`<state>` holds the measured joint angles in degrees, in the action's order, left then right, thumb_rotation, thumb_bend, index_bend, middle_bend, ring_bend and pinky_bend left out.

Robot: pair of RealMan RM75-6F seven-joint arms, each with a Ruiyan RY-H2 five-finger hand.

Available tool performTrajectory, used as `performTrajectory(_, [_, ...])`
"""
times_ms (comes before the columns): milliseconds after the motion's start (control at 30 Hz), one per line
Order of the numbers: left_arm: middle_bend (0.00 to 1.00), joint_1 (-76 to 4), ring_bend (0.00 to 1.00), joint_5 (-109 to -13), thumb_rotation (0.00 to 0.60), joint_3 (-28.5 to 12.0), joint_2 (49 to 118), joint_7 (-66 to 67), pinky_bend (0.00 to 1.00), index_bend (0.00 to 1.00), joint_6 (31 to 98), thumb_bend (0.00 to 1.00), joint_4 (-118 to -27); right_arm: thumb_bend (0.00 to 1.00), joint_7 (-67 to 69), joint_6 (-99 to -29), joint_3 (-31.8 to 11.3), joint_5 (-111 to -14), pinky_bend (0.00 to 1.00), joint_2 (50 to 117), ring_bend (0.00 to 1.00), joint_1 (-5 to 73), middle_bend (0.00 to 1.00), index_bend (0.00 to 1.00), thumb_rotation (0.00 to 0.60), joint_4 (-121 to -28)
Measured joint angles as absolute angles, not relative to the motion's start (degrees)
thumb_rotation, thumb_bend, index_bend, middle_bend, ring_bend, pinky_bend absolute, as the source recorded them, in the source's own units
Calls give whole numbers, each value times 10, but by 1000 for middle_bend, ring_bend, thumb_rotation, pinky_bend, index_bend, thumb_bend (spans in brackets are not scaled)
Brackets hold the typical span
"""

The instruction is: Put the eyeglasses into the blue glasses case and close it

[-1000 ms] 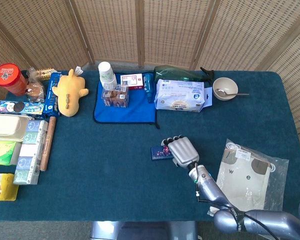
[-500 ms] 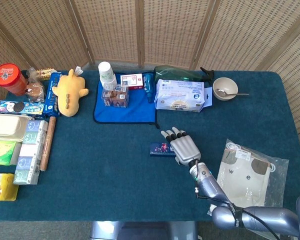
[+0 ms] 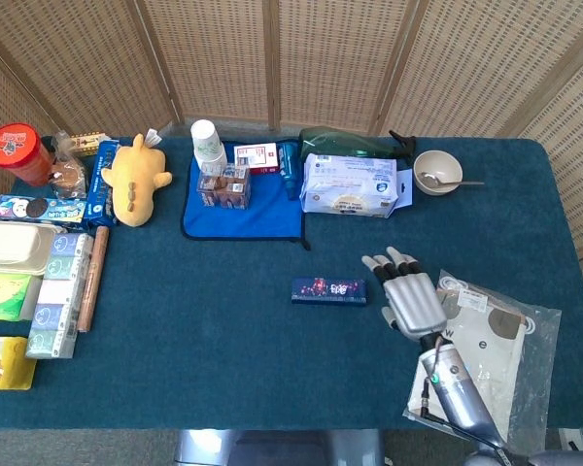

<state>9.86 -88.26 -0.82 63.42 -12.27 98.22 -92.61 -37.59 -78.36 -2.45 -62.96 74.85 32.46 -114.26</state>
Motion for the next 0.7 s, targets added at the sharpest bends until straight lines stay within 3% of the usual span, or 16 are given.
performTrajectory(267, [83,94,0,-866,600,-8,623,-97,0,124,962,291,-947,283,-294,-871,27,-715,199,722,143,224,252,263,600,-1109])
performTrajectory(700, [95,94,0,-858,600,8,621,-37,0,144,941,292,-990,284,-210,-997,74,-775,182,714,152,70,274,317,600,-1042])
